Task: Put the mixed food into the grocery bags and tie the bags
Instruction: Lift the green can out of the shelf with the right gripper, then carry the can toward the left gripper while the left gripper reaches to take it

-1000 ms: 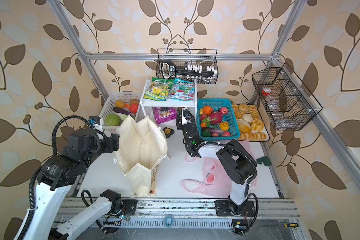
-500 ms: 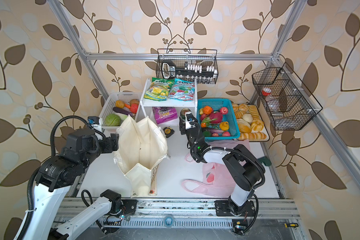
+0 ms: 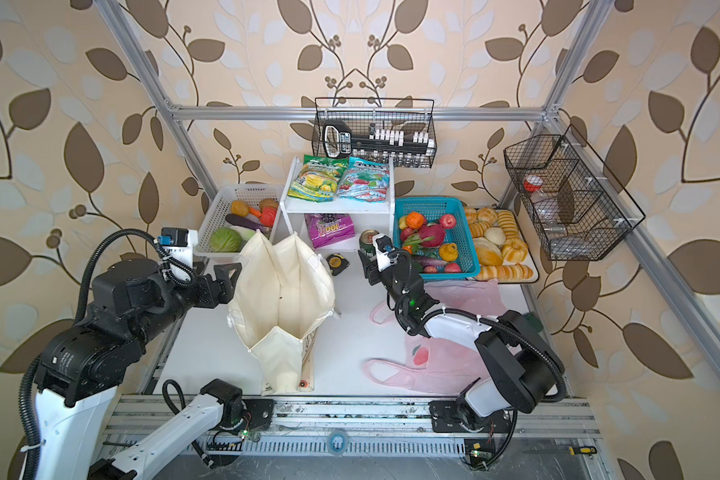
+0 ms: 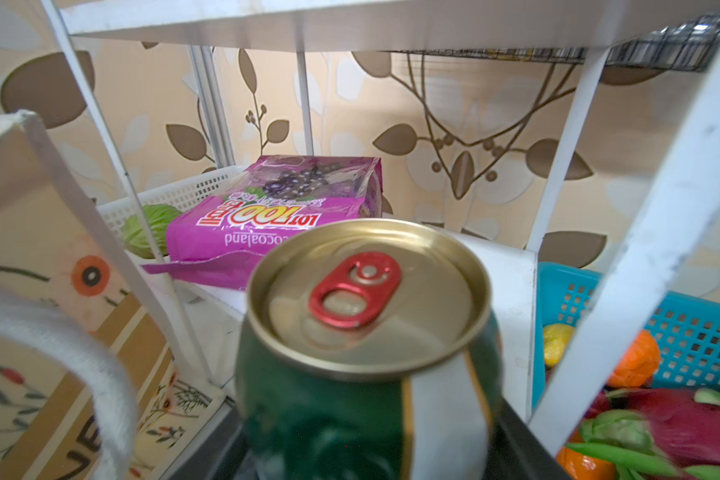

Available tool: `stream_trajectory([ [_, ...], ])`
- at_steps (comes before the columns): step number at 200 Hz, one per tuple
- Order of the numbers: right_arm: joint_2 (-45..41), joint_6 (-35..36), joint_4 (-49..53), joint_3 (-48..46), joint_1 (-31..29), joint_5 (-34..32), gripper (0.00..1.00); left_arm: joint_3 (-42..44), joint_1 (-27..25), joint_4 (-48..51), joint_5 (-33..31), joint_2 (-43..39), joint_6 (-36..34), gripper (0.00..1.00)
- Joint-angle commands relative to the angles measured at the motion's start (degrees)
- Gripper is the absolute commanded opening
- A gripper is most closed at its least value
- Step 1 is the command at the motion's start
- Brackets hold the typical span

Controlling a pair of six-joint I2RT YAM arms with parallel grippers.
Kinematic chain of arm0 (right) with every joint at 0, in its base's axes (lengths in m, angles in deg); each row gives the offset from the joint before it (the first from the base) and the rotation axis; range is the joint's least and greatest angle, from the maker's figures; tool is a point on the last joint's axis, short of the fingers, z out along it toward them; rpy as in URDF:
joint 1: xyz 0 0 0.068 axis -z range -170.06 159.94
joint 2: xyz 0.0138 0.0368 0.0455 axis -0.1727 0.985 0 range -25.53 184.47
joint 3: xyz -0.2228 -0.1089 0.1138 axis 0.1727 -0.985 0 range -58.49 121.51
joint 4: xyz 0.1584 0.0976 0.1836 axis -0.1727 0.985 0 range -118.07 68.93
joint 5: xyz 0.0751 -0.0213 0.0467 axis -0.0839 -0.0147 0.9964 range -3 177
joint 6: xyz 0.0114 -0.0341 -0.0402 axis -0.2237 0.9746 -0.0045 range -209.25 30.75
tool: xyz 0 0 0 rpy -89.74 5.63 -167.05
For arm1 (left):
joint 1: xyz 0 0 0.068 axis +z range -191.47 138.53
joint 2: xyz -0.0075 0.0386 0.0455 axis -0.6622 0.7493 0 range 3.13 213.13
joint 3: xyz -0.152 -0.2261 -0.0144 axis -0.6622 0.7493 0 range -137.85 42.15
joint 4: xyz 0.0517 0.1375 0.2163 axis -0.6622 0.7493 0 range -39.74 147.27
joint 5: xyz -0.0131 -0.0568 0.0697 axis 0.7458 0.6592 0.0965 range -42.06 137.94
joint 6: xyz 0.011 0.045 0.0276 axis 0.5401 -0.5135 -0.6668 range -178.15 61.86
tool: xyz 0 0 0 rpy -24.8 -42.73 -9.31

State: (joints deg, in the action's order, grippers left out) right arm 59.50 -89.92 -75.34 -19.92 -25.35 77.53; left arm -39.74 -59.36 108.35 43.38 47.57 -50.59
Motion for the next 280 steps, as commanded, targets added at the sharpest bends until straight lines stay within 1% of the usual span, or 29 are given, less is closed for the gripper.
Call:
stream_trajectory([
  [1,-3.82,-0.79,-3.67,-0.44,0.27,8.23,0.43,-2.21,0.58,-1.65,7.85,1.18,-1.22,0.86],
  [15,-5.5,-1.75,-3.08,-0.78,0.24,12.14,0.43,-3.13,0.58,-1.49,11.25,2.15,-0.97,0.86],
  [25,-7.05,-2.18,-1.28,-0.4,-0.02,15.48,0.43,-4.37,0.58,-1.06,13.02,3.54,-0.05,0.84],
  [38,-9.19,-2.17,2.87,0.84,-1.09,20.01,0.43,-7.27,0.57,1.4,16.31,7.33,0.45,0.82],
  [46,-10.41,-2.17,5.57,1.71,-2.02,21.28,0.43,-9.6,0.52,3.38,19.39,9.97,0.49,0.81],
  [56,-12.24,-2.17,9.04,2.59,-3.21,22.61,0.43,-11.61,0.49,4.65,22.56,12.56,0.99,0.83],
  [66,-14.35,-2.17,11.69,3.15,-4.56,23.55,0.43,-12.09,0.4,3.74,25.22,13.67,1.62,0.84],
  [67,-14.35,0.26,11.94,3.21,-4.72,23.63,0.43,-12.08,0.4,3.55,25.44,13.75,1.69,0.84],
  [68,-14.58,-0.9,11.94,3.28,-4.72,23.76,0.43,-12.12,0.36,3.36,25.68,13.79,1.77,0.84],
  [70,-14.88,1.97,12.31,3.43,-4.99,23.92,0.42,-12.04,0.32,3.05,26.12,13.88,1.9,0.85],
  [72,-15.25,2.88,12.99,3.62,-5.17,24.16,0.42,-11.95,0.25,2.59,26.51,13.95,2.06,0.86],
  [82,-17.05,3.92,16.78,4.79,-5.94,26.06,0.42,-12.16,-0.23,0.78,28.99,14.45,2.45,0.88],
  [94,-18.64,4.79,21.86,7.17,-7.08,27.69,0.42,-13.22,-1.02,-0.52,32.0,15.47,3.06,0.89],
  [106,-19.82,5.91,26.18,9.25,-8.23,29.16,0.42,-14.0,-2.19,-1.57,33.75,16.55,3.82,0.91],
  [121,-20.94,7.43,30.49,11.67,-9.59,30.76,0.42,-14.69,-4.26,-1.62,32.82,18.0,4.01,0.94],
  [148,-21.51,7.82,35.99,15.89,-11.13,34.0,0.41,-16.25,-9.57,-0.26,28.68,20.49,3.14,0.99],
  [170,-20.77,7.53,38.65,18.69,-11.72,35.78,0.41,-17.16,-13.01,-0.57,26.71,21.81,2.95,0.99],
  [209,-19.37,8.76,44.3,23.46,-12.09,36.72,0.41,-18.72,-16.64,-1.64,26.85,23.5,2.14,0.99],
  [245,-18.3,8.65,45.38,25.21,-12.16,37.56,0.41,-19.61,-20.3,-1.06,25.7,25.26,0.17,0.99],
  [280,-17.88,7.81,44.54,26.17,-12.18,38.08,0.41,-19.85,-24.12,0.46,21.26,27.28,-1.58,0.99],
])
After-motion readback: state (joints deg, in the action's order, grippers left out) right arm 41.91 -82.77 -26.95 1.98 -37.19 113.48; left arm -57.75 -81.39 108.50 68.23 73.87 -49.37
